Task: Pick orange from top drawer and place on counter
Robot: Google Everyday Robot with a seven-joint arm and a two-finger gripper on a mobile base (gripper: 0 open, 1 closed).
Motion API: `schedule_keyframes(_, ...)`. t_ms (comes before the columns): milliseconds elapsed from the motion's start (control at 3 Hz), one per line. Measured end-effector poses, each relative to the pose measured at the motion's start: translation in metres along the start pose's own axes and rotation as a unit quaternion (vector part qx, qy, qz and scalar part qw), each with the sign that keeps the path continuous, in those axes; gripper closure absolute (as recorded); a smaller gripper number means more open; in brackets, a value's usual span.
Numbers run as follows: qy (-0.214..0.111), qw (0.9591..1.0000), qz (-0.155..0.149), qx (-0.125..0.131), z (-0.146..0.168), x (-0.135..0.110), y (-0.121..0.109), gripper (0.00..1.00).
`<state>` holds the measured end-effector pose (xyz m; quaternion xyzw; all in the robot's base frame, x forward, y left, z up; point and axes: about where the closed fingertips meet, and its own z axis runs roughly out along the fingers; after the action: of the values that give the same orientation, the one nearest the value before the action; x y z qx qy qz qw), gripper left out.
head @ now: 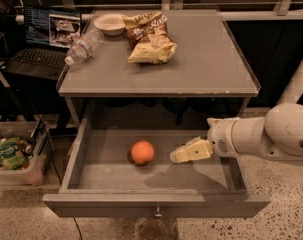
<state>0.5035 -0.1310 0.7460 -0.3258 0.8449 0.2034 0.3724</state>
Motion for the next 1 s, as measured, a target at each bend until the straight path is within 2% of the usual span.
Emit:
schedule_keyframes(333, -0.008, 0.9988, 0.014, -0.046, 0.040, -0.002, 0.021, 0.00)
schedule_keyframes(667, -0.014, 0.9972, 0.008, -0.073, 0.068, -0.009, 0.030, 0.00)
schedule_keyframes(1000, -0.008, 0.9960, -0.011, -0.089, 0.096, -0.013, 0.038, 0.00)
